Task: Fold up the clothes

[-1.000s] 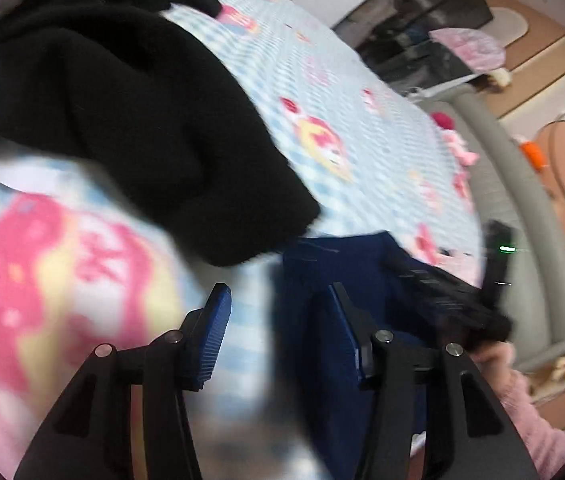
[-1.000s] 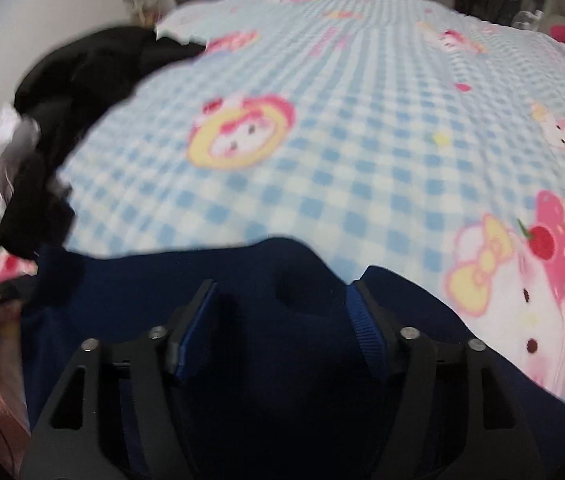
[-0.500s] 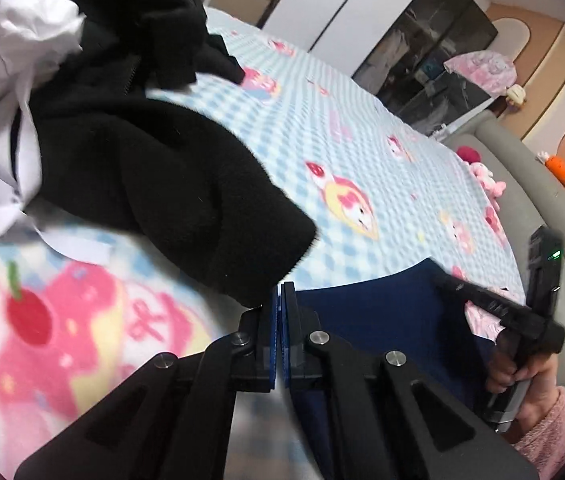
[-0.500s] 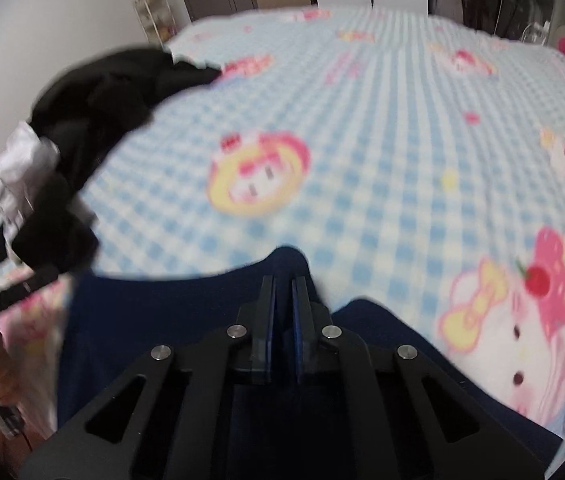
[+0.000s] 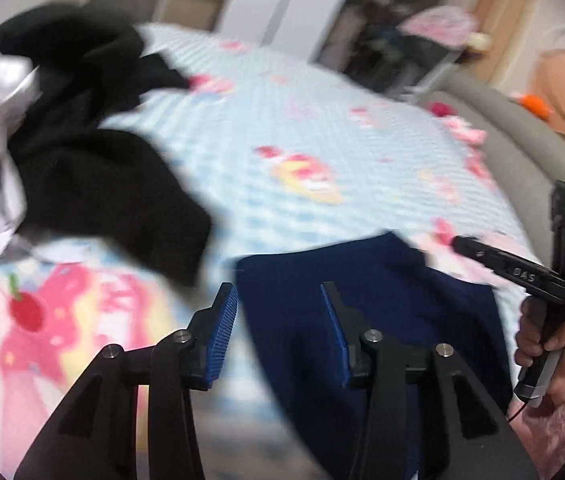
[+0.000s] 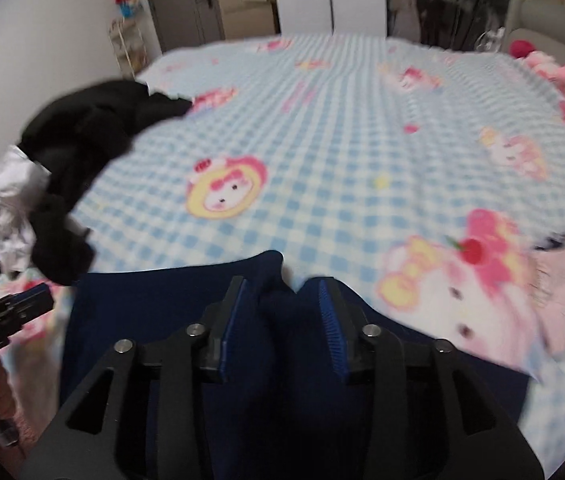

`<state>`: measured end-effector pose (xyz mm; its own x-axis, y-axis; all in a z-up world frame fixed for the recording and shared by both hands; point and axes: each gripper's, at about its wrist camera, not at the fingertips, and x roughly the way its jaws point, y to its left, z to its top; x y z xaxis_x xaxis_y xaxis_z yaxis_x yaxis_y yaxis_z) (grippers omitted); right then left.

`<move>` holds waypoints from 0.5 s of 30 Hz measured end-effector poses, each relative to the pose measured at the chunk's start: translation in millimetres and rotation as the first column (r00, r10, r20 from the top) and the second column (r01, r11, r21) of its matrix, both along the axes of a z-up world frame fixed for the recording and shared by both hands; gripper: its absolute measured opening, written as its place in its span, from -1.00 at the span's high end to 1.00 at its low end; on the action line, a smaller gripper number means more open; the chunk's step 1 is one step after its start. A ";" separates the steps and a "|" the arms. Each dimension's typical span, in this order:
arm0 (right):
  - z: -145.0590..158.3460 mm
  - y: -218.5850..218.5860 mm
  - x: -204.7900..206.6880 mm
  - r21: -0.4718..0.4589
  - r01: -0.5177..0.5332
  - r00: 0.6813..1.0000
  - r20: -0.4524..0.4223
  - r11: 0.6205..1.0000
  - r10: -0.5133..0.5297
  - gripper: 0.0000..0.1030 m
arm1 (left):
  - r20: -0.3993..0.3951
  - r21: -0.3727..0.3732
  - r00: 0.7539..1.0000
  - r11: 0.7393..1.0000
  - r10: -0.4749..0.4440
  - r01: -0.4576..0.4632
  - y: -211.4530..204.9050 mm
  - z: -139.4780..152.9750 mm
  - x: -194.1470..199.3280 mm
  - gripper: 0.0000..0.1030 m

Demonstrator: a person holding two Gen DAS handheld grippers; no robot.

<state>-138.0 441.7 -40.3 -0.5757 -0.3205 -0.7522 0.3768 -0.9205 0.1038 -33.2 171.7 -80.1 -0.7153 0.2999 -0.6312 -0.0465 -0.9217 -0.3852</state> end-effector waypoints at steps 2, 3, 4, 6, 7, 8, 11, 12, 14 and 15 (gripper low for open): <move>5.7 7.9 27.3 0.004 -0.015 1.000 0.023 1.000 0.015 0.13 | -0.004 0.017 0.996 0.996 -0.092 0.092 24.6 2.5 5.2 0.42; 4.5 12.2 43.4 0.006 -0.013 0.999 0.030 1.000 0.013 0.13 | 0.016 0.020 0.992 0.992 -0.125 0.125 40.4 -0.1 3.8 0.42; 0.8 16.0 58.8 0.011 -0.005 0.999 0.033 1.000 0.004 0.13 | 0.036 0.024 0.987 0.987 -0.158 0.157 56.2 -2.8 2.5 0.42; -11.7 24.5 84.1 0.028 0.009 0.999 0.052 1.000 -0.011 0.13 | 0.079 0.032 0.973 0.976 -0.219 0.217 84.0 -9.8 3.1 0.42; -21.0 30.9 93.6 0.032 0.017 0.997 0.076 0.999 -0.020 0.13 | 0.104 0.034 0.965 0.970 -0.242 0.240 92.5 -15.8 6.3 0.42; -30.3 37.4 103.2 0.035 0.026 0.995 0.100 0.999 -0.029 0.13 | 0.126 0.033 0.958 0.966 -0.258 0.256 100.8 -21.2 7.5 0.42; -53.5 56.8 129.5 0.049 0.056 0.988 0.142 0.997 -0.063 0.13 | 0.182 0.011 0.949 0.966 -0.257 0.259 113.9 -35.6 11.3 0.42; -58.1 62.7 136.6 0.049 0.067 0.987 0.144 0.997 -0.073 0.13 | 0.199 0.001 0.948 0.968 -0.247 0.252 114.3 -40.2 13.1 0.42; -59.3 70.6 145.5 0.033 0.075 0.987 0.143 0.997 -0.079 0.12 | 0.227 -0.019 0.946 0.971 -0.229 0.240 113.7 -47.4 18.5 0.39; -59.2 74.3 149.2 0.025 0.079 0.986 0.143 0.997 -0.082 0.13 | 0.234 -0.028 0.947 0.972 -0.222 0.234 111.5 -48.3 23.3 0.39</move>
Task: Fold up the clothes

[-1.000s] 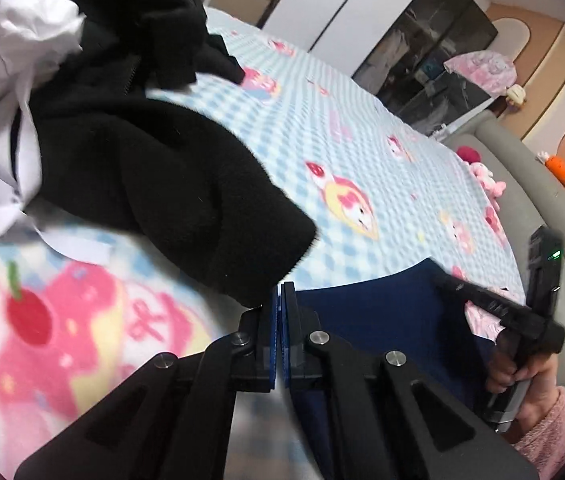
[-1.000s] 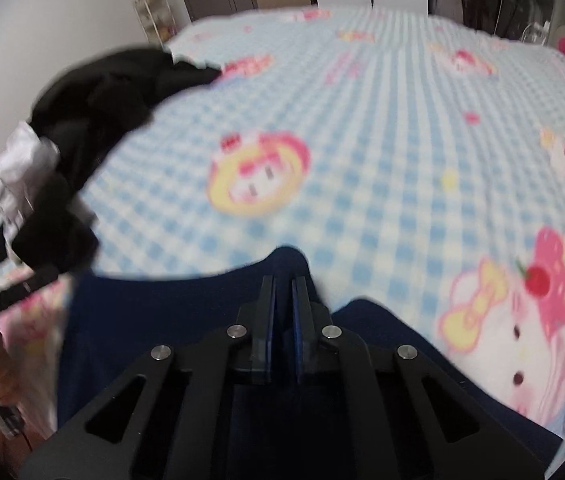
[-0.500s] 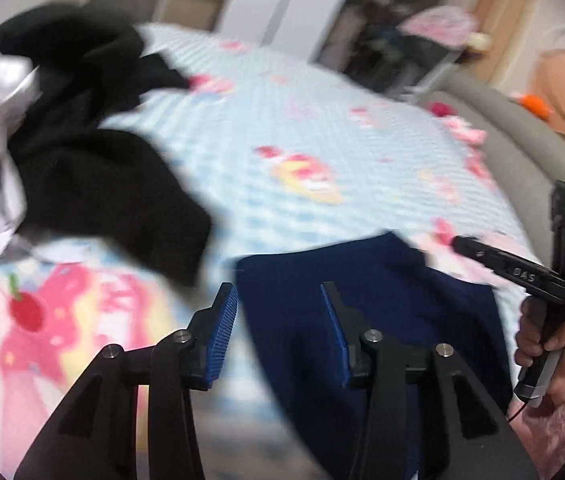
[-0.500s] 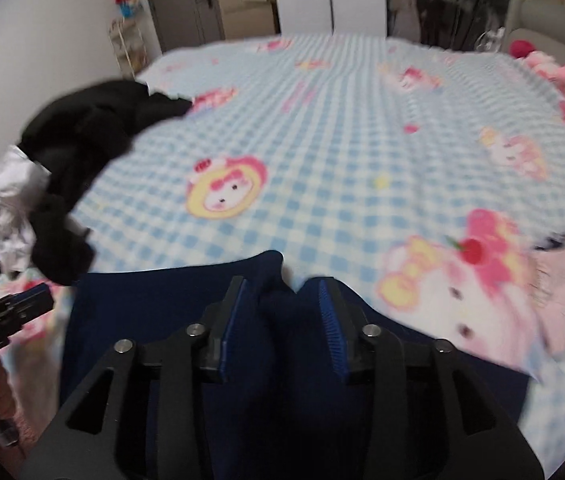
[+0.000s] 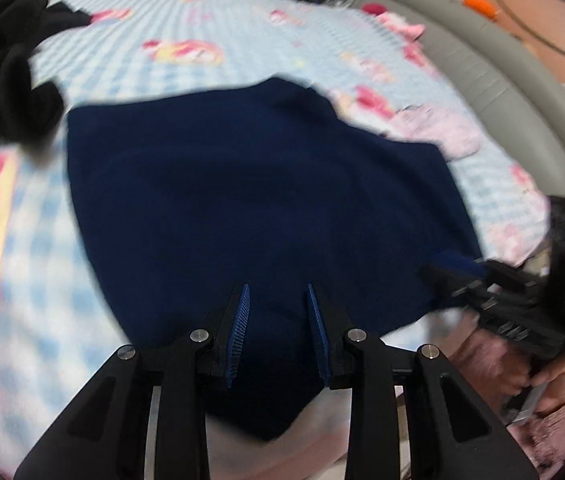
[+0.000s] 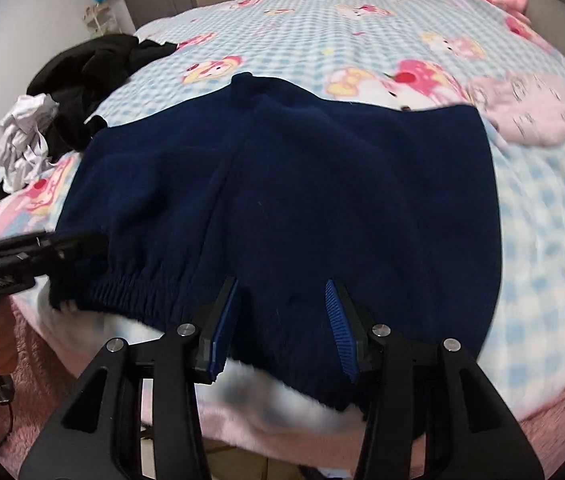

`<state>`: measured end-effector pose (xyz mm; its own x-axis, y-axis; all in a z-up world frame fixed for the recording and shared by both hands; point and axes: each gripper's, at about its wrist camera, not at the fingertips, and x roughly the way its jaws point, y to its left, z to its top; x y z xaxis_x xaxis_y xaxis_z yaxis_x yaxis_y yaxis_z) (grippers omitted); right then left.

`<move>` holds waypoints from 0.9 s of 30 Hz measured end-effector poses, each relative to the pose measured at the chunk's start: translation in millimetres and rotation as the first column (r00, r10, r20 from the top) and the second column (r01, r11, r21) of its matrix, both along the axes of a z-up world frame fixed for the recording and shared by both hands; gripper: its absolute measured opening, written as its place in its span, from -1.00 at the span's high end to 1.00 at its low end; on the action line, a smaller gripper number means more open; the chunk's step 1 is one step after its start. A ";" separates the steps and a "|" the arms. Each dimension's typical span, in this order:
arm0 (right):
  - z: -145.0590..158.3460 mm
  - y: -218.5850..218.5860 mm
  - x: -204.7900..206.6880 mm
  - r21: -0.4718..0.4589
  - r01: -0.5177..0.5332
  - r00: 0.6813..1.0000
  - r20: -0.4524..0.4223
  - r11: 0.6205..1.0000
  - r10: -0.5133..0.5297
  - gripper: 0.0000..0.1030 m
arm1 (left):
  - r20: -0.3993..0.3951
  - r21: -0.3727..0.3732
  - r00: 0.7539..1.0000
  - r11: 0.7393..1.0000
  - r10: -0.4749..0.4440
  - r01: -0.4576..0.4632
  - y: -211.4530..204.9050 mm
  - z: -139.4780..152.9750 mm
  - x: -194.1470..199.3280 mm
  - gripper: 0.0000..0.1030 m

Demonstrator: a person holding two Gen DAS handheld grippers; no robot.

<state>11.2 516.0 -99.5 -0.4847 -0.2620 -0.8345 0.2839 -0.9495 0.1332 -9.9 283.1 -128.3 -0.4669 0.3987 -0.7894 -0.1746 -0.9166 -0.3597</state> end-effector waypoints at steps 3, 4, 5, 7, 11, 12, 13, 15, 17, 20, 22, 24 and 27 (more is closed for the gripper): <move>5.4 7.0 10.6 -0.014 0.001 1.000 -0.017 1.000 -0.001 0.13 | -0.023 -0.006 1.000 1.000 0.010 -0.010 -3.9 5.3 14.0 0.39; 10.1 9.3 14.3 -0.033 0.000 0.999 -0.035 0.999 -0.002 0.13 | -0.051 -0.004 0.999 1.000 0.006 -0.006 -3.0 10.2 17.5 0.39; 16.1 13.0 17.8 -0.071 -0.001 0.998 -0.060 0.997 -0.003 0.13 | -0.080 -0.006 0.997 1.000 -0.002 0.002 -0.2 14.9 20.1 0.38; 23.4 20.7 20.0 -0.125 0.010 0.995 -0.100 0.992 -0.022 0.08 | -0.103 0.000 0.994 1.000 -0.024 0.024 8.5 18.5 21.0 0.37; 4.1 27.1 8.2 0.015 0.082 0.996 -0.040 0.997 -0.081 0.06 | -0.008 -0.057 1.000 0.998 -0.015 0.014 21.4 0.1 10.0 0.38; 1.4 29.2 9.4 0.008 0.074 0.997 -0.020 0.997 -0.073 0.06 | 0.004 -0.052 1.000 0.999 -0.012 0.013 19.5 -0.1 11.3 0.38; 0.0 31.8 11.6 -0.006 0.067 0.998 0.000 0.998 -0.067 0.06 | 0.015 -0.048 1.000 0.999 -0.010 0.011 17.6 -0.4 12.6 0.38; 4.1 39.8 21.4 -0.067 0.049 0.999 0.020 0.997 -0.047 0.04 | 0.027 -0.033 1.000 0.999 -0.007 0.007 13.6 0.0 15.5 0.37; 11.5 53.3 29.0 -0.145 0.046 0.999 0.015 0.988 -0.044 0.03 | 0.012 -0.011 1.000 1.000 -0.009 0.009 11.2 3.8 16.7 0.35; 27.6 79.4 22.9 -0.237 0.095 0.994 -0.022 0.967 -0.103 0.00 | -0.008 -0.006 1.000 1.000 -0.026 0.026 16.4 13.7 9.6 0.33; 36.2 94.1 5.5 -0.229 0.135 0.988 -0.047 0.964 -0.149 -0.01 | -0.021 -0.005 0.999 0.999 -0.044 0.043 23.1 20.0 1.3 0.33; 42.8 109.7 -19.2 -0.189 0.178 0.979 -0.068 0.966 -0.194 -0.01 | -0.041 -0.018 0.996 0.997 -0.079 0.079 38.4 26.6 -15.7 0.33; 45.6 127.3 -61.7 -0.189 0.230 0.966 -0.070 0.955 -0.247 -0.01 | -0.070 -0.049 0.992 0.993 -0.108 0.104 57.1 38.6 -39.5 0.30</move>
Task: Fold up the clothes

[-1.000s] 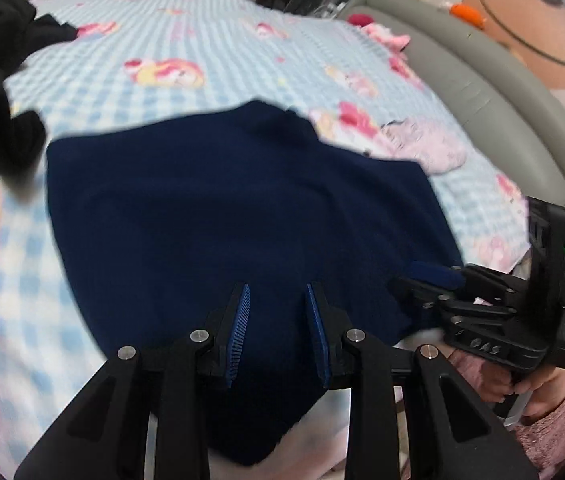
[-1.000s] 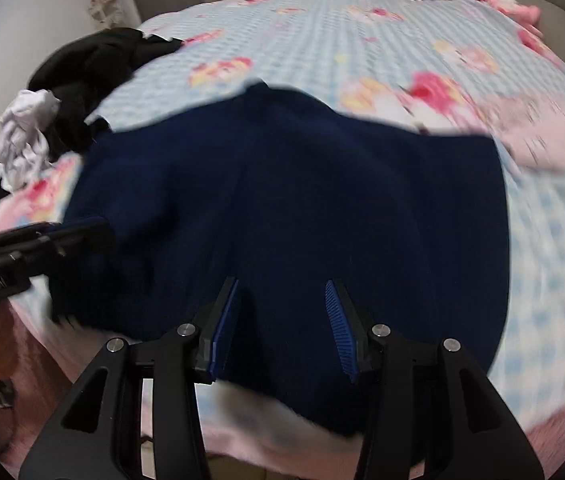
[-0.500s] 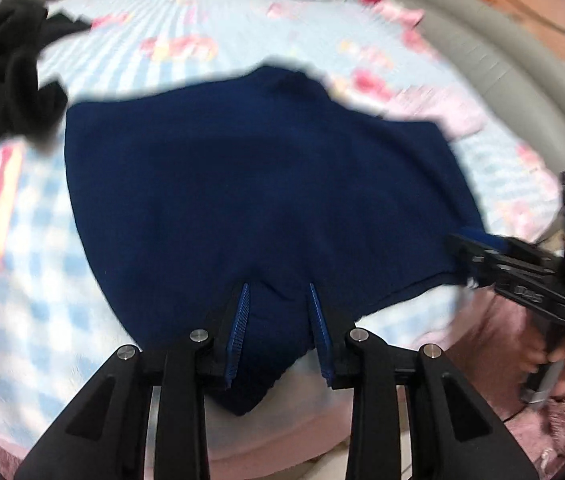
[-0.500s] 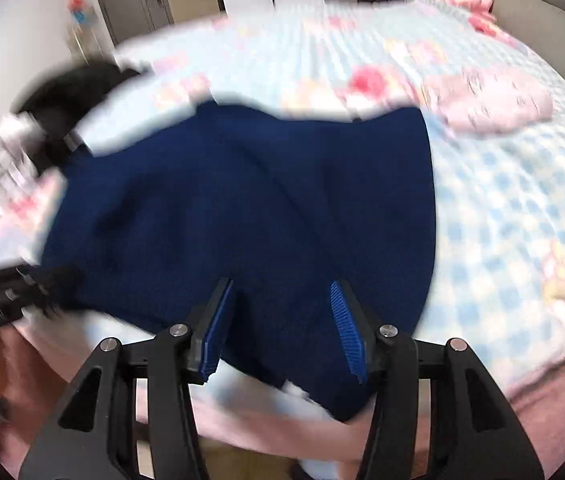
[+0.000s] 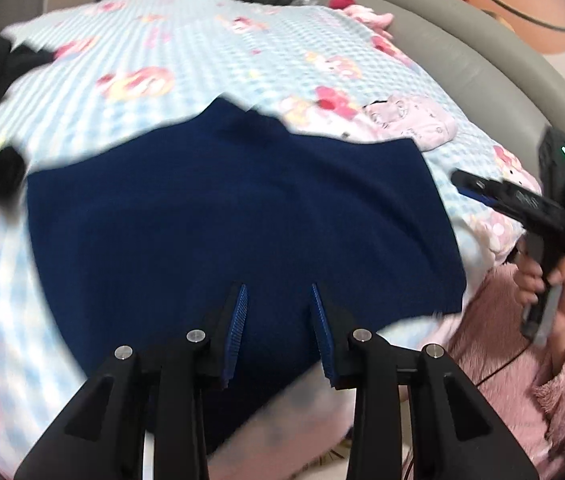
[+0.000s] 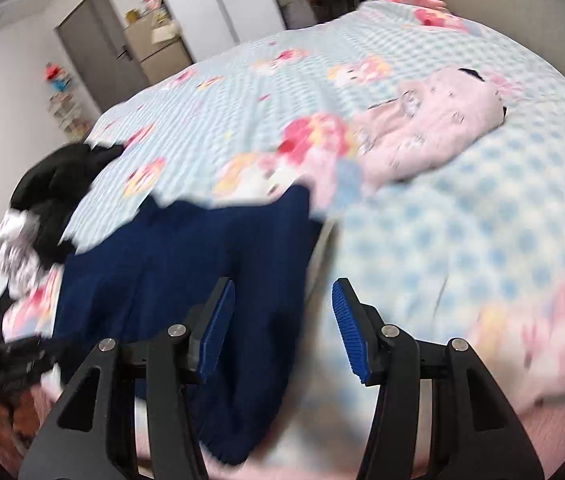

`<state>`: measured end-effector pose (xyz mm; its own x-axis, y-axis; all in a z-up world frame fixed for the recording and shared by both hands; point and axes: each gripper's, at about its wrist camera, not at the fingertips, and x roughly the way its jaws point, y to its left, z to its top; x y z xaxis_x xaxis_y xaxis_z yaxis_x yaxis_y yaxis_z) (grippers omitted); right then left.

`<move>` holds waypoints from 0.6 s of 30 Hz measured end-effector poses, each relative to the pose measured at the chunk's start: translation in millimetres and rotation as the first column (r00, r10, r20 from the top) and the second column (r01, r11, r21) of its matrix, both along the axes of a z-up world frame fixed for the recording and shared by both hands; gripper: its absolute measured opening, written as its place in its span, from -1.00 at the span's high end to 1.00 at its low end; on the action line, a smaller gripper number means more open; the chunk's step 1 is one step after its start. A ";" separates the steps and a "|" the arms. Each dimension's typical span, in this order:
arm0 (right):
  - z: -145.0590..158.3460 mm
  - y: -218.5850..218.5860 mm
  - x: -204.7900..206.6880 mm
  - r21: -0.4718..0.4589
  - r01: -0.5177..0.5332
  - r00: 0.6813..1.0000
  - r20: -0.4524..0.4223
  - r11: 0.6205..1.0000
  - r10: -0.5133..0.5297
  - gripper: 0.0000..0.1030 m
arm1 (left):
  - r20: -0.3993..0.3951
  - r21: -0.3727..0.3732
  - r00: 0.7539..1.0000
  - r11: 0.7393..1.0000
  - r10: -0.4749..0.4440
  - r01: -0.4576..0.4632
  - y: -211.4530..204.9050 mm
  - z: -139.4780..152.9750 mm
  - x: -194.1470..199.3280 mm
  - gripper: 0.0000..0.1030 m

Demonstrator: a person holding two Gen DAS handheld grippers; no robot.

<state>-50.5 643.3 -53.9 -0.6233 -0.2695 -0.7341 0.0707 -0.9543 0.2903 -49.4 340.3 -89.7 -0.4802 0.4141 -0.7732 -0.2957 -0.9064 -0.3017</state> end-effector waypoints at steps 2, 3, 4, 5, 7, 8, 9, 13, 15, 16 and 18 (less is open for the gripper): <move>-4.8 9.7 -21.9 0.008 0.060 0.998 0.006 0.998 -0.060 -0.01 | -0.015 -0.015 1.000 1.000 -0.006 0.005 12.7 5.1 -21.9 0.25; -9.1 15.4 -27.0 0.018 0.101 0.995 0.009 0.995 -0.101 -0.01 | -0.022 -0.022 1.000 1.000 -0.007 0.007 19.3 7.2 -33.9 0.24; -13.4 21.1 -32.0 0.028 0.141 0.990 0.012 0.990 -0.141 -0.01 | -0.025 -0.028 1.000 1.000 -0.008 0.008 25.7 7.7 -45.4 0.24; -17.7 26.9 -37.1 0.039 0.181 0.983 0.014 0.983 -0.182 -0.01 | -0.023 -0.033 1.000 0.999 -0.009 0.008 32.1 7.1 -56.5 0.24; -25.9 38.9 -37.8 0.019 0.229 0.973 0.030 0.973 -0.229 -0.01 | -0.012 -0.006 1.000 1.000 -0.028 0.028 44.2 6.2 -71.9 0.24; -31.1 42.9 -36.7 -0.004 0.225 0.973 0.053 0.974 -0.225 -0.01 | -0.007 0.022 0.999 0.999 -0.047 0.047 51.7 5.2 -76.4 0.24; -33.3 44.3 -36.1 -0.013 0.208 0.976 0.067 0.978 -0.206 -0.01 | -0.004 0.056 0.997 0.996 -0.071 0.071 60.6 3.9 -79.3 0.24; -37.8 24.8 -30.7 0.060 0.059 0.995 0.071 0.996 -0.064 -0.01 | 0.022 0.048 0.990 0.989 -0.139 0.138 104.8 -15.3 -84.2 0.24; -37.5 13.5 -27.5 0.031 -0.038 0.997 0.070 0.999 0.036 -0.01 | 0.047 -0.008 0.993 0.994 -0.111 0.112 115.2 -27.2 -87.1 0.24; -37.2 7.5 -26.6 0.015 -0.073 0.995 0.066 0.997 0.071 -0.01 | 0.061 -0.013 0.995 0.996 -0.084 0.085 114.9 -32.0 -87.9 0.24; -36.5 -3.5 -24.6 -0.017 -0.131 0.990 0.057 0.991 0.132 -0.01 | 0.072 0.032 0.997 0.999 -0.038 0.036 107.1 -36.5 -85.3 0.23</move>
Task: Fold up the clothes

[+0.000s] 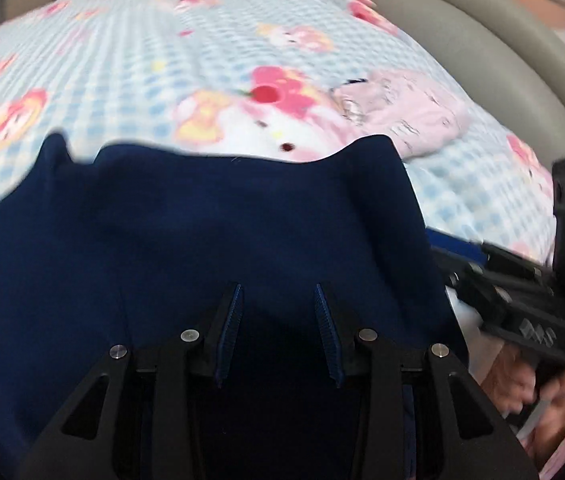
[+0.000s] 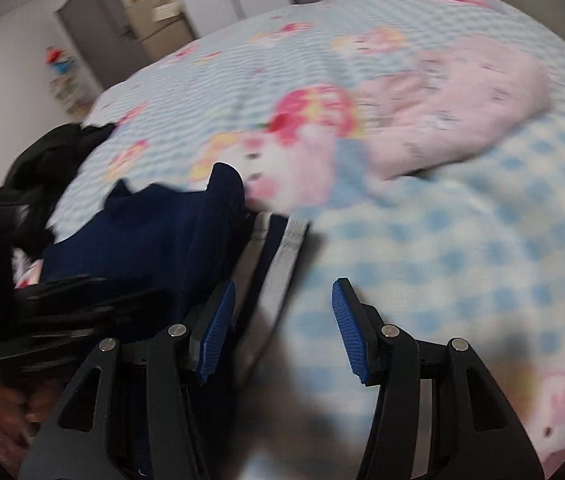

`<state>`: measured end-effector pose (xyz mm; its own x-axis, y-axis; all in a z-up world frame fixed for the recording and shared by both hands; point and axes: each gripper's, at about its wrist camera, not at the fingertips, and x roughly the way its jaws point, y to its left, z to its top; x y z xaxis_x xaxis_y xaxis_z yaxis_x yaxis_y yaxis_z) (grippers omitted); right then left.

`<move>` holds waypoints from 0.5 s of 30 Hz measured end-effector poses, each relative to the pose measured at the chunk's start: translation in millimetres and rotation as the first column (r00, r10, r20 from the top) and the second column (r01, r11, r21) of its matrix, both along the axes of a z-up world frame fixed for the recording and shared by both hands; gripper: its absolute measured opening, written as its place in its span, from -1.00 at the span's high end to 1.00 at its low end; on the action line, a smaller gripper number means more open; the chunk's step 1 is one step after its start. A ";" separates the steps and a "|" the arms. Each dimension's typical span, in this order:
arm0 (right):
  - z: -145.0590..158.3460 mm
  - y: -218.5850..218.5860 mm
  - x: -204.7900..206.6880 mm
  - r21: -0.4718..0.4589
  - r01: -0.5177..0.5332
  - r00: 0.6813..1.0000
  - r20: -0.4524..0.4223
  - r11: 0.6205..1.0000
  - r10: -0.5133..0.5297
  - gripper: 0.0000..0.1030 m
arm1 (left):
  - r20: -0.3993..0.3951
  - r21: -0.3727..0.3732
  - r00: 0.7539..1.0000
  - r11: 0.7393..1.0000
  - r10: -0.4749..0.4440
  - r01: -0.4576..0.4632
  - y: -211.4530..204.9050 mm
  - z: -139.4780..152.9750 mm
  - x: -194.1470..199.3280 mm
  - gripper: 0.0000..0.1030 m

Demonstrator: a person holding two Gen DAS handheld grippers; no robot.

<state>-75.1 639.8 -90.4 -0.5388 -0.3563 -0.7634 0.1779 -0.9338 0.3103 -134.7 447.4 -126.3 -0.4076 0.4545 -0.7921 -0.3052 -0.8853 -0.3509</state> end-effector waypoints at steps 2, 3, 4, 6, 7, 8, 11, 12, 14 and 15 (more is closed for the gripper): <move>-1.3 -11.2 0.1 -0.033 -0.048 0.999 -0.001 0.998 0.048 -0.01 | 0.001 0.021 1.000 1.000 0.016 -0.016 -5.0 -1.4 3.3 0.19; -3.0 -16.4 -0.8 -0.041 -0.068 0.998 0.000 0.997 0.068 -0.01 | 0.000 0.016 1.000 1.000 0.012 -0.012 -5.6 -1.8 5.4 0.17; -5.7 -21.0 -2.2 -0.031 -0.080 0.997 0.005 0.996 0.080 -0.01 | -0.003 0.007 1.000 1.000 0.007 -0.007 -6.1 -2.2 7.0 0.16; -13.6 -29.6 -3.7 0.018 -0.084 0.996 0.021 0.996 0.084 -0.01 | -0.003 -0.006 1.000 1.000 0.004 -0.004 -5.8 -4.4 8.4 0.15; -18.6 -32.0 -6.0 0.035 -0.079 0.996 0.034 0.996 0.077 -0.01 | 0.001 -0.006 1.000 1.000 0.007 -0.007 -6.5 -5.2 8.2 0.15; -23.0 -33.9 -8.4 0.048 -0.074 0.996 0.045 0.996 0.072 0.03 | 0.006 -0.007 1.000 1.000 0.011 -0.011 -6.6 -6.8 7.7 0.15; -27.3 -35.4 -10.5 0.083 -0.077 0.996 0.048 0.994 0.073 0.69 | 0.023 -0.021 0.999 1.000 0.024 -0.023 -3.6 -14.0 6.6 0.13; -27.4 -35.6 -8.8 0.108 -0.071 0.997 0.045 0.992 0.067 0.75 | 0.027 -0.030 0.999 0.999 0.026 -0.025 -2.2 -16.2 6.4 0.13; -28.2 -33.0 -4.7 0.146 -0.050 0.998 0.047 0.988 0.043 0.87 | 0.033 -0.055 0.999 0.998 0.026 -0.024 1.0 -20.0 6.3 0.12; -28.5 -30.2 -2.4 0.172 -0.035 0.999 0.047 0.984 0.027 0.89 | 0.036 -0.064 0.999 0.998 0.027 -0.025 2.2 -21.0 6.3 0.11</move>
<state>-77.5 609.6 -118.9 -0.4942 -0.2327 -0.8376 0.1973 -0.9684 0.1526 -128.4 449.5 -147.2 -0.3886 0.3924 -0.8337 -0.2699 -0.9136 -0.3042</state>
